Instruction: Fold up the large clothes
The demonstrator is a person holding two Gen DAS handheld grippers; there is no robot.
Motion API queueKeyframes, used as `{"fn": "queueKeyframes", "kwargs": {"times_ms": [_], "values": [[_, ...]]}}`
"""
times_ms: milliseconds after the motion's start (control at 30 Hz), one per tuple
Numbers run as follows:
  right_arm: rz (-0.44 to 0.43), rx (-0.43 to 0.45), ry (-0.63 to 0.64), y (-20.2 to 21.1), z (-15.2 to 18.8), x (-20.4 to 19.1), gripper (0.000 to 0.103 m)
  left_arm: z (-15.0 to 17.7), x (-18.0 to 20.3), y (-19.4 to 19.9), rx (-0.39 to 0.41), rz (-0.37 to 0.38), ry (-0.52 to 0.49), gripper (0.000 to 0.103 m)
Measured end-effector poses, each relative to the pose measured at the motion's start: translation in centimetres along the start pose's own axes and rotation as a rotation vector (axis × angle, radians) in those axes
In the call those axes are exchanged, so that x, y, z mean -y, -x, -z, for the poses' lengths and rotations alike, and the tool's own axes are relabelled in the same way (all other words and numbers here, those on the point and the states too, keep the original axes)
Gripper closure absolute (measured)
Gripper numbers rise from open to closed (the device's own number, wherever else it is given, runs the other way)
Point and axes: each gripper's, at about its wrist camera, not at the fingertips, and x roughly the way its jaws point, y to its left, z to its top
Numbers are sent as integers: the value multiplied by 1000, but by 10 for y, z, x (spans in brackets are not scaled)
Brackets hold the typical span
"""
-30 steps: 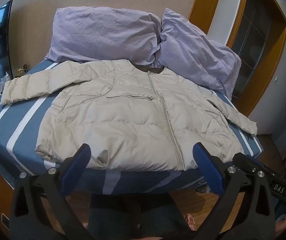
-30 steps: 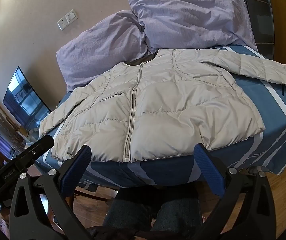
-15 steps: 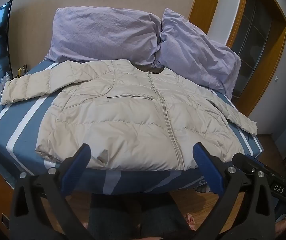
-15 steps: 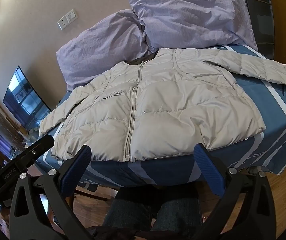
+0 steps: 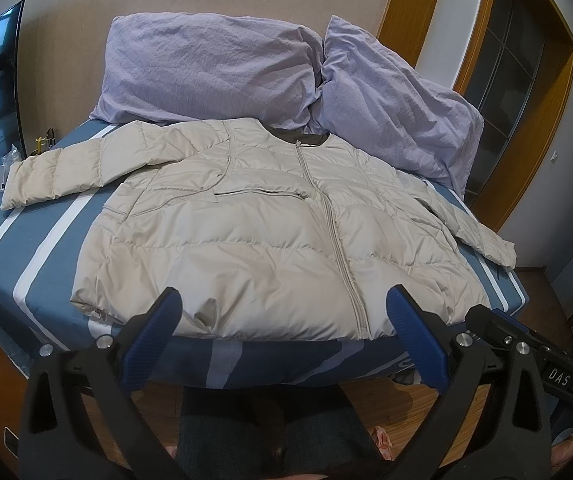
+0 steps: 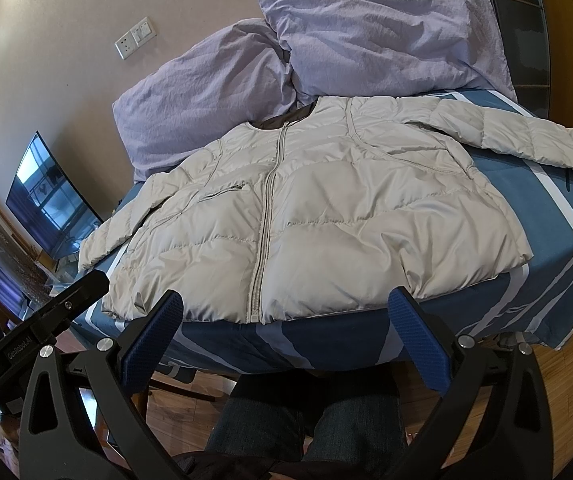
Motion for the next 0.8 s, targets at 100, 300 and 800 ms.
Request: {"fn": "queueKeyframes", "kwargs": {"times_ms": [100,300,800], "values": [[0,0,1,0,0,0,1,0,0,0,0,0,1,2],[-1,0,1,0,0,0,1,0,-2,1,1,-1,0,2],[-1,0,1,1,-1,-1,1,0,0,0,-1,-2,-1,2]]}}
